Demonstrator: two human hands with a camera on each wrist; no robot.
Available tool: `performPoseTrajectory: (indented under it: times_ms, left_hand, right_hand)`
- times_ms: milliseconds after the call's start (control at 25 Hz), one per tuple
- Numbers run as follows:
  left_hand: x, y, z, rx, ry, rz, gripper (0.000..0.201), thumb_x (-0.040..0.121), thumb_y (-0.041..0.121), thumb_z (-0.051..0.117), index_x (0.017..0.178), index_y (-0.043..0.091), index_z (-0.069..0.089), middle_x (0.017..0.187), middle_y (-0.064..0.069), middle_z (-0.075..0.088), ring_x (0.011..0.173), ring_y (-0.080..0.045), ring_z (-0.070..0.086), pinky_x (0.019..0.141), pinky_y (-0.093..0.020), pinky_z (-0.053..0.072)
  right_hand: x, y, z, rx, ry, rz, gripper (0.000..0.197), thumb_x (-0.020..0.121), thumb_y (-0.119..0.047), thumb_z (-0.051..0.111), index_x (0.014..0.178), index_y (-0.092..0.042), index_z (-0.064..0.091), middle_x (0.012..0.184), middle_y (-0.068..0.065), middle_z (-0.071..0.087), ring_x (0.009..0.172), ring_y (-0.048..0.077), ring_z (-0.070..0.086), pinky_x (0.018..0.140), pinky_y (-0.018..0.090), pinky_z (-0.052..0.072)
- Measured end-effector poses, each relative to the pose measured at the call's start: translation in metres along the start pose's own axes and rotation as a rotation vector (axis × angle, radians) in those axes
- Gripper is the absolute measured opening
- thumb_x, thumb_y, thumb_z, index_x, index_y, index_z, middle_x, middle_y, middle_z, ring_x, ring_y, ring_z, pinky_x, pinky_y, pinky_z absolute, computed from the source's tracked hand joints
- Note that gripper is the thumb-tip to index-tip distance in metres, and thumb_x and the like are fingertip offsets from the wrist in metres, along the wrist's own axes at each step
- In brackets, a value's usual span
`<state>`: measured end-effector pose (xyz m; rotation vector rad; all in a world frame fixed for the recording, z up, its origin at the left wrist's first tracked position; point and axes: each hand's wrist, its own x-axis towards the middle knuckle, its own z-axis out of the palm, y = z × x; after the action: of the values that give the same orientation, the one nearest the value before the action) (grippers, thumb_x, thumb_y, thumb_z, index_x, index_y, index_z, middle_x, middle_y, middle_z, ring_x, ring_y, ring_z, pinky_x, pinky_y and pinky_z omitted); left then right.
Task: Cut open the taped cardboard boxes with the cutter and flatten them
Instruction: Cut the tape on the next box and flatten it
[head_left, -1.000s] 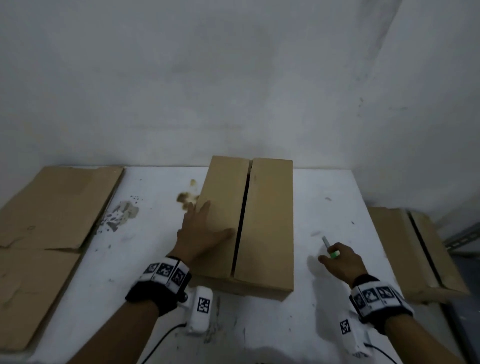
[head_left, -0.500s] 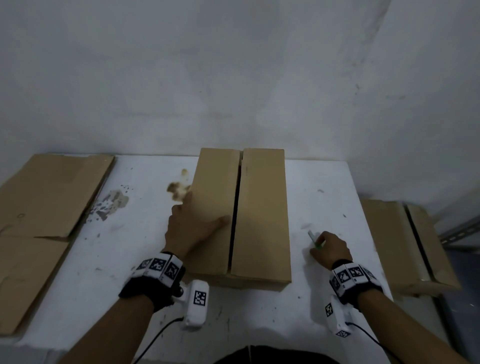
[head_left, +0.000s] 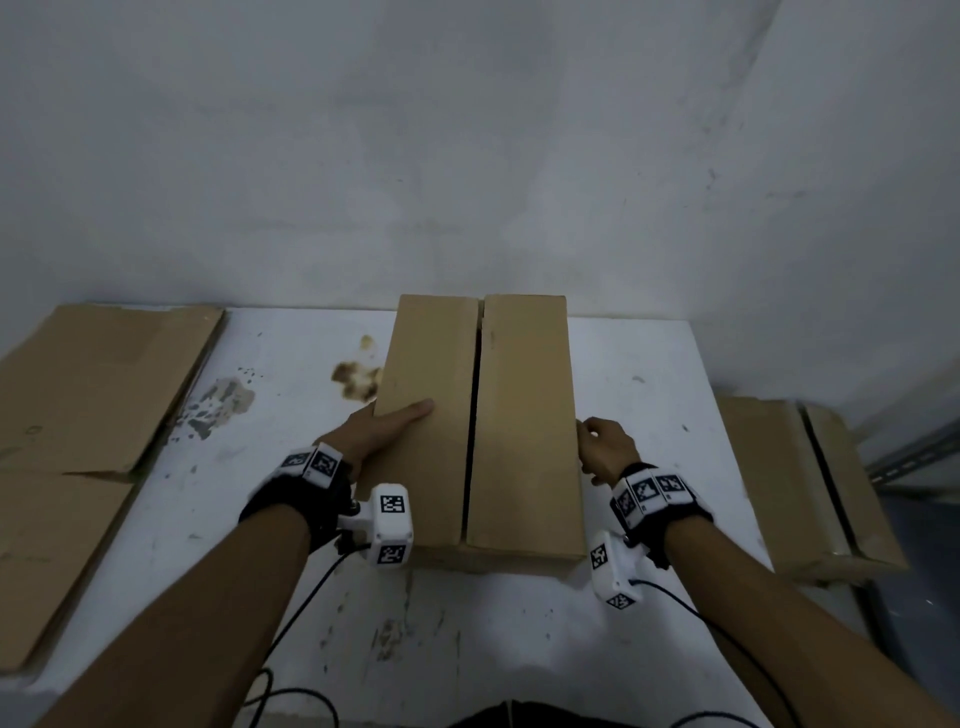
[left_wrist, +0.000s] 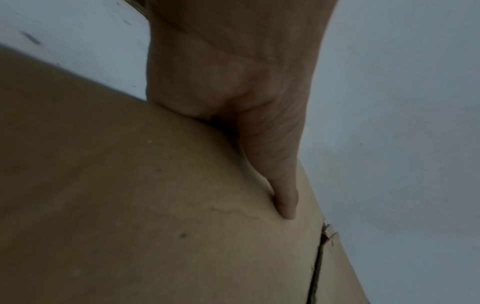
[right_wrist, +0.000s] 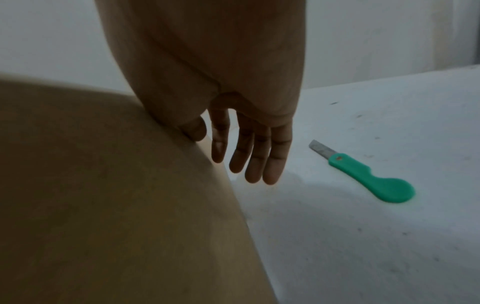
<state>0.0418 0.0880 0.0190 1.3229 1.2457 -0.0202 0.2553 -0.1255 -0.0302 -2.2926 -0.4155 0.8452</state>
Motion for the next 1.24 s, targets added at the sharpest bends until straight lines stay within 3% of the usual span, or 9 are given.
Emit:
performPoseTrajectory:
  times_ms: [160,240,480,640,720,840,960,1040,1240]
  left_hand:
    - [0.005,-0.008,0.003,0.013,0.029,0.005,0.113,0.043,0.08,0.081,0.136,0.022,0.056,0.121,-0.009,0.067,0.104,-0.031,0.066,0.096,-0.049,0.054]
    - [0.01,-0.012,0.002,0.025,0.043,0.02,0.121,0.037,0.083,0.08,0.138,0.022,0.055,0.123,-0.01,0.066,0.105,-0.031,0.065,0.096,-0.049,0.053]
    - [-0.001,-0.006,0.0,-0.012,0.012,0.039,0.098,0.06,0.073,0.08,0.138,0.02,0.054,0.122,-0.01,0.067,0.104,-0.03,0.066,0.094,-0.047,0.054]
    - [-0.008,0.006,-0.003,-0.095,-0.014,0.066,0.081,0.07,0.061,0.08,0.134,0.019,0.055,0.116,-0.008,0.068,0.101,-0.028,0.067,0.087,-0.042,0.055]
    - [-0.011,0.013,-0.005,-0.123,-0.014,0.106,0.077,0.073,0.06,0.078,0.135,0.022,0.053,0.116,-0.005,0.067,0.102,-0.026,0.066,0.086,-0.04,0.055]
    - [-0.01,0.015,-0.006,-0.124,0.0,0.155,0.079,0.075,0.064,0.073,0.139,0.022,0.051,0.122,-0.002,0.064,0.106,-0.022,0.063,0.087,-0.036,0.052]
    - [-0.005,0.011,-0.003,-0.062,0.0,0.165,0.095,0.076,0.073,0.067,0.15,0.02,0.04,0.148,-0.001,0.048,0.13,-0.025,0.05,0.105,-0.042,0.043]
    - [-0.004,0.007,-0.001,-0.004,-0.032,0.157,0.091,0.085,0.072,0.055,0.157,0.023,0.027,0.162,0.0,0.028,0.145,-0.026,0.033,0.115,-0.049,0.032]
    - [-0.018,0.0,-0.005,0.065,-0.172,0.084,0.083,0.092,0.075,0.032,0.158,0.026,0.022,0.164,0.002,0.021,0.15,-0.023,0.021,0.12,-0.048,0.025]
  right_hand:
    - [-0.002,-0.003,0.002,0.021,-0.064,0.05,0.043,0.103,-0.039,0.038,0.107,-0.004,0.063,0.1,0.02,0.069,0.086,0.034,0.068,0.069,0.038,0.059]
    - [-0.004,-0.003,0.005,0.073,-0.084,0.068,0.042,0.103,-0.039,0.037,0.108,-0.007,0.063,0.101,0.018,0.069,0.085,0.034,0.068,0.072,0.04,0.06]
    - [-0.009,-0.006,0.004,0.254,-0.204,0.138,0.04,0.099,-0.044,0.032,0.111,-0.014,0.055,0.113,0.017,0.064,0.099,0.035,0.064,0.089,0.054,0.055]
    - [-0.027,-0.014,-0.007,0.422,-0.272,0.169,0.048,0.099,-0.053,0.027,0.119,-0.02,0.055,0.108,0.016,0.066,0.098,0.032,0.063,0.082,0.042,0.054]
    - [-0.034,-0.02,-0.019,0.515,-0.229,0.112,0.046,0.099,-0.058,0.034,0.124,-0.025,0.056,0.108,0.016,0.068,0.096,0.032,0.066,0.077,0.039,0.054]
    - [-0.04,-0.031,-0.042,0.554,-0.152,0.001,0.063,0.087,-0.068,0.055,0.132,-0.025,0.054,0.117,0.011,0.068,0.102,0.03,0.067,0.075,0.039,0.055]
    - [-0.052,-0.044,-0.06,0.545,-0.14,-0.107,0.08,0.069,-0.068,0.072,0.135,-0.026,0.054,0.119,0.004,0.069,0.105,0.025,0.068,0.081,0.038,0.056]
    - [-0.061,-0.053,-0.063,0.493,-0.136,-0.169,0.084,0.062,-0.069,0.077,0.133,-0.029,0.056,0.113,0.004,0.071,0.103,0.022,0.069,0.087,0.042,0.058]
    - [-0.075,-0.07,-0.046,0.529,-0.107,-0.151,0.067,0.072,-0.053,0.08,0.128,-0.025,0.057,0.104,0.011,0.071,0.094,0.022,0.071,0.077,0.041,0.061]
